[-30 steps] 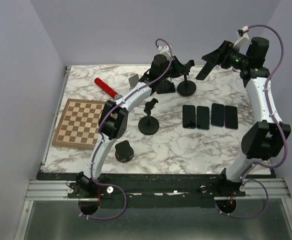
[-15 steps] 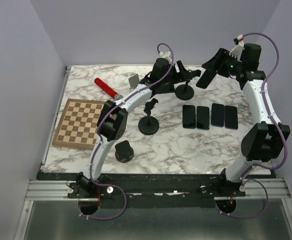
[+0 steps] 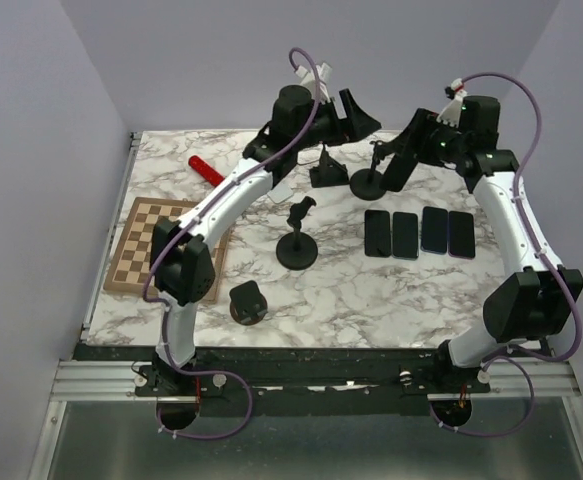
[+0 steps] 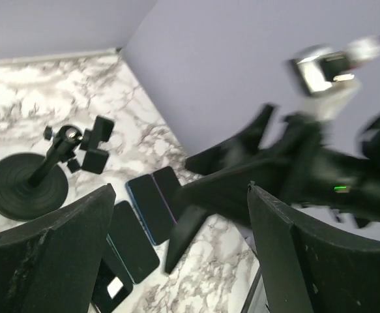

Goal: Remove the phone from the phone stand

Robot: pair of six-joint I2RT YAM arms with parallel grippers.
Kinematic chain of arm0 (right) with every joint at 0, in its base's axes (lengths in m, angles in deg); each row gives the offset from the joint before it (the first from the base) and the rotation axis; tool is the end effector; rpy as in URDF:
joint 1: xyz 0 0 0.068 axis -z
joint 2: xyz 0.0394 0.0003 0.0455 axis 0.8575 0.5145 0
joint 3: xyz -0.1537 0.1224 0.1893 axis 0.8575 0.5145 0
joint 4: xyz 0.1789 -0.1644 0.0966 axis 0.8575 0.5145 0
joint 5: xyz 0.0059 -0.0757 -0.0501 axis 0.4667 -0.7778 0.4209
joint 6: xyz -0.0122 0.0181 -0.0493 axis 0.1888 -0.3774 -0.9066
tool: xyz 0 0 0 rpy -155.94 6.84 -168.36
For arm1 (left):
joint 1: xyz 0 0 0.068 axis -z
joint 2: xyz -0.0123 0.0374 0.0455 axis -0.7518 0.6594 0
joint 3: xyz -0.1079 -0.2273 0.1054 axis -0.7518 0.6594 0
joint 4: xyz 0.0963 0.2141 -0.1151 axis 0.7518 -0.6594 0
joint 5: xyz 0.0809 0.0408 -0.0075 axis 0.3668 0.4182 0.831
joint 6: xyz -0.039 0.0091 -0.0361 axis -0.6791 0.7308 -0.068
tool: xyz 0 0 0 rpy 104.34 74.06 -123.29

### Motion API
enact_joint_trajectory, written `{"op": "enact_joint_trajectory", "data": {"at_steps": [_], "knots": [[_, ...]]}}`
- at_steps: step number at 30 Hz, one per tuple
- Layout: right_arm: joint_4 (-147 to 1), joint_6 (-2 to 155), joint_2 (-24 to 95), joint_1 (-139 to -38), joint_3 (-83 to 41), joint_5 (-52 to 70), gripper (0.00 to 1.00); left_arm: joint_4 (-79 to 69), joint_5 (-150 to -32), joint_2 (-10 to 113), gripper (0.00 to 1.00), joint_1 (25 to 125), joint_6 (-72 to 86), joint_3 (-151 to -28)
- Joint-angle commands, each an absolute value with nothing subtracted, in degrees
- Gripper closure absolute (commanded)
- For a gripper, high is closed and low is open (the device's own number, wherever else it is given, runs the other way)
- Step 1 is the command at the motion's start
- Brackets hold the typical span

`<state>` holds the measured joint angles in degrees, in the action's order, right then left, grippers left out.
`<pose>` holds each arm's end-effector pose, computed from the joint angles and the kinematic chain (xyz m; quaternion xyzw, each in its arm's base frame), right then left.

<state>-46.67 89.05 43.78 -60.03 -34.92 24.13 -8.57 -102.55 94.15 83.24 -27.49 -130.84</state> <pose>0.3580 0.0197 0.3880 0.0350 0.8432 0.2529 0.4732 0.4040 -0.2921 0.3785 0.0427 0.7381 -0.5221 0.4252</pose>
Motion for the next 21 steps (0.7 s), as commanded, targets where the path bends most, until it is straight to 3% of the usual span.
{"op": "enact_joint_trajectory", "data": {"at_steps": [1, 13, 21], "knots": [[-42.5, 88.4, 43.4, -67.6, -34.2, 18.1, 0.99, -11.7, -104.1, 81.0, 0.10, 82.8, -20.5, -126.8], [-38.1, 90.8, 46.1, -81.2, -26.4, 5.9, 0.99, -22.8, -90.2, 44.4, 0.10, 79.8, 3.7, -98.0], [-40.2, 93.4, 53.1, -84.8, -25.1, 3.1, 0.99, -18.5, -76.0, 29.0, 0.10, 78.6, 15.9, -80.8]]}}
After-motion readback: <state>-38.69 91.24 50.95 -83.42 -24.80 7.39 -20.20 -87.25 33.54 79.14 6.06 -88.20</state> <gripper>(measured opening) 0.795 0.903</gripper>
